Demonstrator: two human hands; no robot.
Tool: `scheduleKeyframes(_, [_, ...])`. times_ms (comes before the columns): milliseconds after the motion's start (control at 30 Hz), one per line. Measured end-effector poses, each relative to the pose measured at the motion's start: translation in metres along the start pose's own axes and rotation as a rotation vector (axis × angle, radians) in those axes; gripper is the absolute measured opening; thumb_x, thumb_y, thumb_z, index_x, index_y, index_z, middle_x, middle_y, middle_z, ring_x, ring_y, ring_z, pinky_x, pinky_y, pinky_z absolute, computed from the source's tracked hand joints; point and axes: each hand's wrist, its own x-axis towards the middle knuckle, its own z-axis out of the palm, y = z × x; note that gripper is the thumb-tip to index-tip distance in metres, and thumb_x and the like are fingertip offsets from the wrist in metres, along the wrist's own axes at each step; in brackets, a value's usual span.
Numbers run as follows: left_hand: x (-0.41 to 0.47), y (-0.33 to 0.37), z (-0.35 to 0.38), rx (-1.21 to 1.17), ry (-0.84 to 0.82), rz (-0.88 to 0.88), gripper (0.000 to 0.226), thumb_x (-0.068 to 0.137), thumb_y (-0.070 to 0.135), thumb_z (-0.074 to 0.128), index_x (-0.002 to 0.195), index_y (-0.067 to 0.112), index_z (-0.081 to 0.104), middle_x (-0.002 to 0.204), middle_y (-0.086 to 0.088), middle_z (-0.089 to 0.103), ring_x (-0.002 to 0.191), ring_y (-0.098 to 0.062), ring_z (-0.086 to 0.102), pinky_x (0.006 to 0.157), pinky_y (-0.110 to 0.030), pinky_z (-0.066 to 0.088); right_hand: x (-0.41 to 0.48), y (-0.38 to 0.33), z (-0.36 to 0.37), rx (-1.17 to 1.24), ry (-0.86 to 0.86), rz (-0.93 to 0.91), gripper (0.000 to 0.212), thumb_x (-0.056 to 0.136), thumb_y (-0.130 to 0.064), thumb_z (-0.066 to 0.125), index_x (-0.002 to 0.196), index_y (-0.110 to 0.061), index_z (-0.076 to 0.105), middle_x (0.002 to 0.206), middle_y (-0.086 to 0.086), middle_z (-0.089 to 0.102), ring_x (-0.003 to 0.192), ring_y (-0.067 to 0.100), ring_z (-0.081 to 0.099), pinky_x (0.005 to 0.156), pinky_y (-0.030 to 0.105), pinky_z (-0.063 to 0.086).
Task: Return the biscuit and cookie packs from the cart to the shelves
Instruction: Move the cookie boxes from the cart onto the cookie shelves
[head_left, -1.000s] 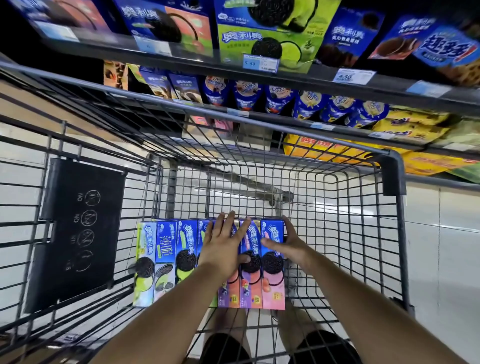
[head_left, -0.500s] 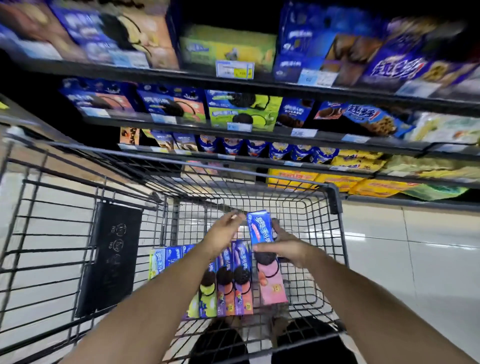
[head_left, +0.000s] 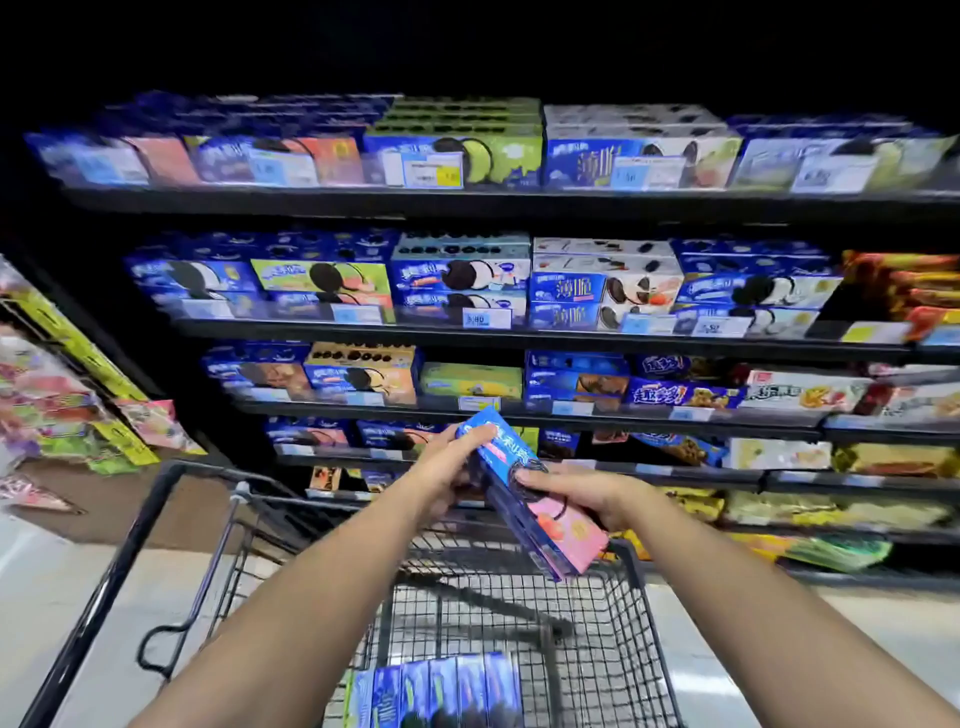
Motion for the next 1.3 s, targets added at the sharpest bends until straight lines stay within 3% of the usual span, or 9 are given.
scheduleKeyframes(233, [-0.047,0.045,-0.029,-0.261,0.394,0.149,0.037,0.08,0.039,0.081,0.108,0.027,0.061,0.102,-0.008,0.073,0.054,-0.018,0.068,0.041,-0.03,0.05,-0.015,-0.02,-0.003,0.058,0.025,0.071,0.093,0.048,-0.075,0.086,0.124,-0.028,0.06,0.126,0.011,0.067,0.097,0.029,0.074,0.082,0.041,0.056])
scheduleKeyframes(367, [-0.068,0.067,-0.048,-0.327,0.449,0.29,0.042,0.081,0.041,0.08,0.113,0.032,0.055,0.11,-0.004,0.07,0.076,-0.019,0.07,0.059,-0.032,0.056,-0.016,-0.049,0.021,0.234,0.017,-0.044,0.079,0.074,-0.054,0.076,0.14,-0.017,0.052,0.136,0.016,0.062,0.116,0.034,0.067,0.085,0.041,0.058])
scheduleKeyframes(467, [-0.076,0.085,-0.067,-0.298,0.401,0.384,0.06,0.081,0.042,0.08,0.131,0.02,0.054,0.116,-0.009,0.071,0.081,-0.018,0.07,0.06,-0.03,0.054,-0.015,-0.078,0.038,0.222,0.087,-0.139,0.077,0.07,-0.048,0.078,0.134,-0.011,0.057,0.117,0.021,0.07,0.117,0.037,0.065,0.086,0.041,0.056])
scheduleKeyframes(600, [-0.093,0.112,-0.103,-0.016,0.475,0.546,0.038,0.082,0.056,0.072,0.112,0.033,0.066,0.097,0.002,0.069,0.07,-0.002,0.069,0.058,-0.021,0.052,-0.017,-0.124,0.059,0.187,0.166,-0.226,0.082,0.062,-0.046,0.082,0.131,-0.01,0.058,0.127,0.02,0.065,0.112,0.031,0.069,0.105,0.047,0.049])
scheduleKeyframes(733, [-0.103,0.141,-0.146,0.249,0.471,0.732,0.028,0.084,0.074,0.05,0.099,0.055,0.066,0.107,0.007,0.062,0.092,0.002,0.064,0.082,-0.026,0.05,-0.005,-0.168,0.086,0.111,0.193,-0.304,0.085,0.066,-0.046,0.08,0.138,-0.01,0.054,0.13,0.011,0.065,0.112,0.027,0.068,0.106,0.041,0.047])
scheduleKeyframes(833, [-0.101,0.171,-0.185,0.309,0.44,0.715,0.06,0.093,0.066,0.045,0.141,0.029,0.05,0.139,0.002,0.045,0.126,-0.013,0.048,0.108,-0.038,0.041,0.0,-0.202,0.111,0.071,0.241,-0.366,0.094,0.058,-0.052,0.084,0.138,-0.015,0.052,0.131,0.007,0.065,0.116,0.022,0.065,0.115,0.044,0.04])
scheduleKeyframes(933, [-0.102,0.203,-0.224,0.421,0.383,0.795,0.061,0.099,0.054,0.046,0.145,0.015,0.046,0.143,-0.003,0.048,0.131,-0.017,0.047,0.114,-0.043,0.036,0.008,-0.229,0.135,0.061,0.302,-0.49,0.09,0.054,-0.055,0.087,0.131,-0.017,0.059,0.12,-0.001,0.073,0.114,0.015,0.067,0.109,0.036,0.044])
scheduleKeyframes(1133, [-0.125,0.259,-0.301,0.636,0.207,0.96,0.057,0.086,0.064,0.063,0.136,0.038,0.054,0.129,0.013,0.064,0.118,-0.011,0.062,0.096,-0.032,0.053,0.017,-0.287,0.182,-0.196,0.461,-0.705,0.065,0.058,-0.068,0.087,0.117,-0.048,0.069,0.113,-0.016,0.074,0.106,0.001,0.068,0.09,0.028,0.048])
scheduleKeyframes(1300, [-0.13,0.303,-0.343,0.693,0.2,0.967,0.046,0.08,0.062,0.07,0.114,0.077,0.044,0.1,0.039,0.066,0.082,0.002,0.068,0.07,-0.016,0.052,0.024,-0.337,0.199,-0.352,0.548,-0.731,0.084,0.065,-0.062,0.088,0.139,-0.049,0.051,0.122,-0.023,0.069,0.115,-0.002,0.063,0.106,0.033,0.047])
